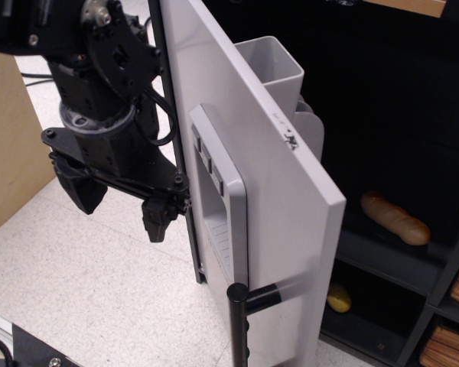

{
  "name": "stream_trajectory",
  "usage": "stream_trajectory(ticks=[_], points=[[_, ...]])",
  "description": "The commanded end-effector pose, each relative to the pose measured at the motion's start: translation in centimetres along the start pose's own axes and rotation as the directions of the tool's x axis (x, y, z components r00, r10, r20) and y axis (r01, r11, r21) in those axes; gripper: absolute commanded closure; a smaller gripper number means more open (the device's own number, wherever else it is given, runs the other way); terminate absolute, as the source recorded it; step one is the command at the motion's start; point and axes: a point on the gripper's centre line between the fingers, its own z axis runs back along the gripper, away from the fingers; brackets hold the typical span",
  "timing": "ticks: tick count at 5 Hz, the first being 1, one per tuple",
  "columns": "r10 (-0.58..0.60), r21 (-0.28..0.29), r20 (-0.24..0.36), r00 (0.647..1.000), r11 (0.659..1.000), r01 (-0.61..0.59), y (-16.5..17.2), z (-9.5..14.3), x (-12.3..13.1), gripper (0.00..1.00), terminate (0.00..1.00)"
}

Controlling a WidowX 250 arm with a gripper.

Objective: Close fridge

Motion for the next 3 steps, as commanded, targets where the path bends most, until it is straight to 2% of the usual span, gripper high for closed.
stream_trajectory(ticks=[1,2,3], points=[[0.0,0.0,0.0,1.0,1.0,0.0,0.0,0.0,0.0,0.0,0.0],[-0.233,-0.053,0.075,0.97,0.97,0.237,-3.2,0.9,-0.6,0.0,0.0],[-0.417,-0.134,0.111,0.902,0.893,0.429,-6.5,2.1,-1.0,0.0,0.0]])
